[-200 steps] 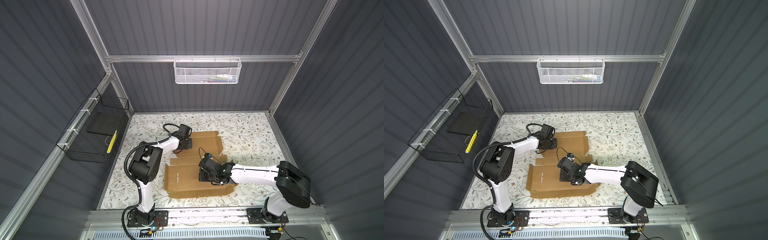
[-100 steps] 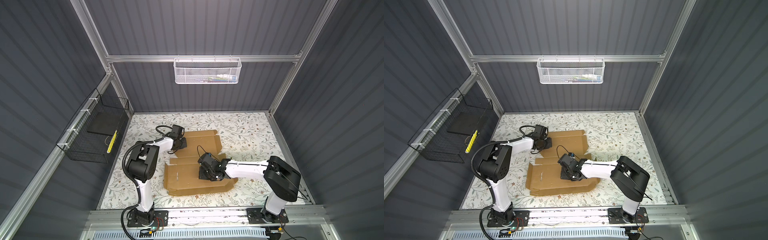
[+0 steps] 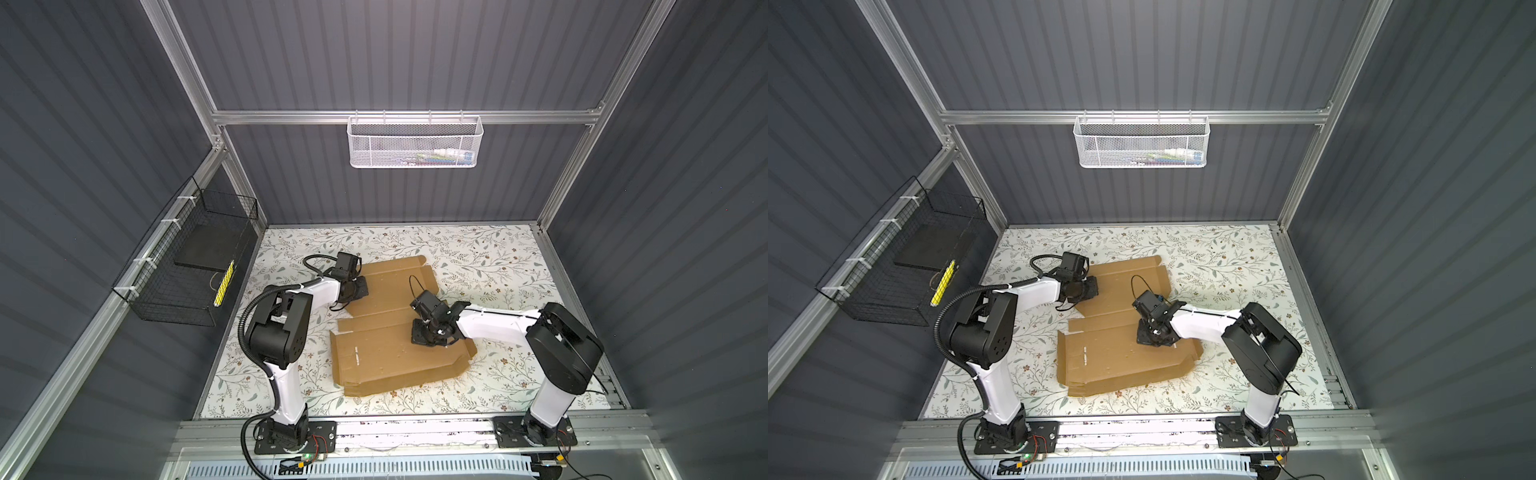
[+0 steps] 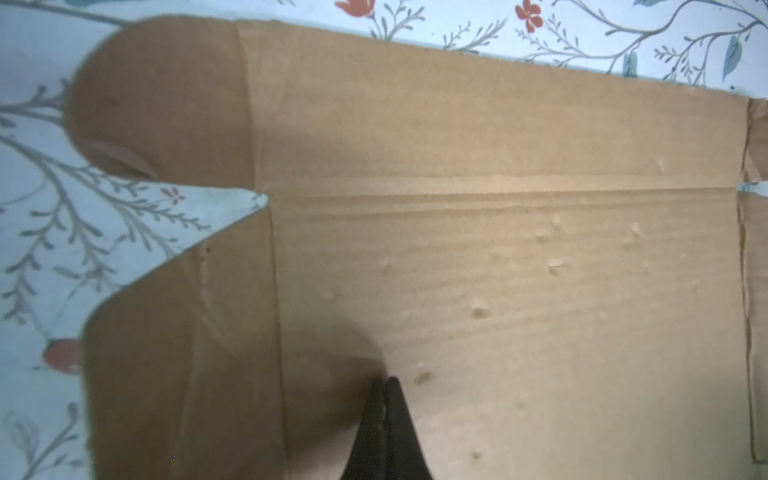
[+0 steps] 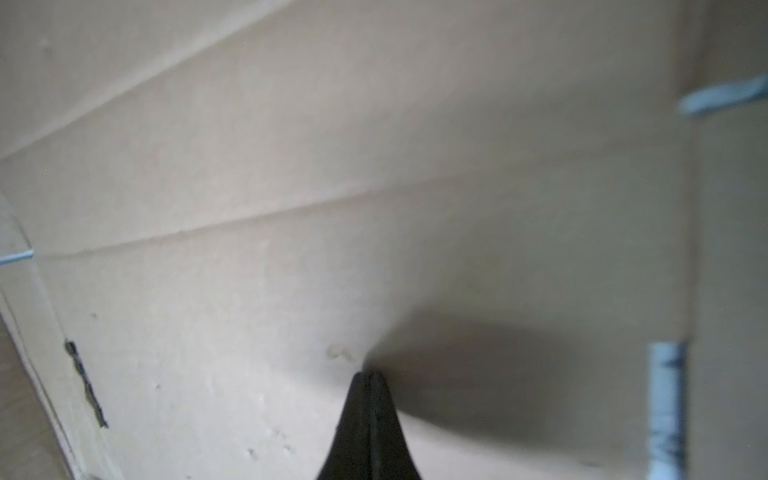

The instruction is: Fold the paper box

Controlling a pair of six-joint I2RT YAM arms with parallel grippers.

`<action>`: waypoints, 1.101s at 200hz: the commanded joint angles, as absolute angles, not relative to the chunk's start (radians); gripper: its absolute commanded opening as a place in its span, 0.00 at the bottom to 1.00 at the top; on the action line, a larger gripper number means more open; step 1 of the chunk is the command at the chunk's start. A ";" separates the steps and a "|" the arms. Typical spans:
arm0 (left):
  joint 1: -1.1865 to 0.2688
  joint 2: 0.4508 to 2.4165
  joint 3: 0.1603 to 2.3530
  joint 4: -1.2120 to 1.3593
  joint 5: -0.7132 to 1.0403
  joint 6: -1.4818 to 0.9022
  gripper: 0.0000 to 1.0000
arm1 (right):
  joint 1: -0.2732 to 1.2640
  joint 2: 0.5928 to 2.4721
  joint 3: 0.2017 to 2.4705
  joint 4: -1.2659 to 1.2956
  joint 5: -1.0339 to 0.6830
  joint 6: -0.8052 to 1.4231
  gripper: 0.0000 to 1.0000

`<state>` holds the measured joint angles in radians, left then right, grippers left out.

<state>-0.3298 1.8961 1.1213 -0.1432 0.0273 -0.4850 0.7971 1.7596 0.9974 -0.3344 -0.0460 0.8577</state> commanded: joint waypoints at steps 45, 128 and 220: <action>-0.326 1.784 0.932 -0.152 0.104 -0.600 0.00 | 0.666 1.886 1.124 -0.445 -0.026 0.641 0.05; -0.404 1.663 0.816 -0.106 0.122 -0.703 0.00 | 0.578 2.029 1.307 -0.445 -0.019 0.491 0.05; -0.412 1.655 1.040 -0.250 0.075 -0.609 0.00 | 0.587 1.802 1.314 -0.492 0.045 0.442 0.08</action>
<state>-0.4179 1.6444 0.9154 -0.1761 0.1020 -0.6792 0.5541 1.9419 1.3758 -0.4492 0.0051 0.4381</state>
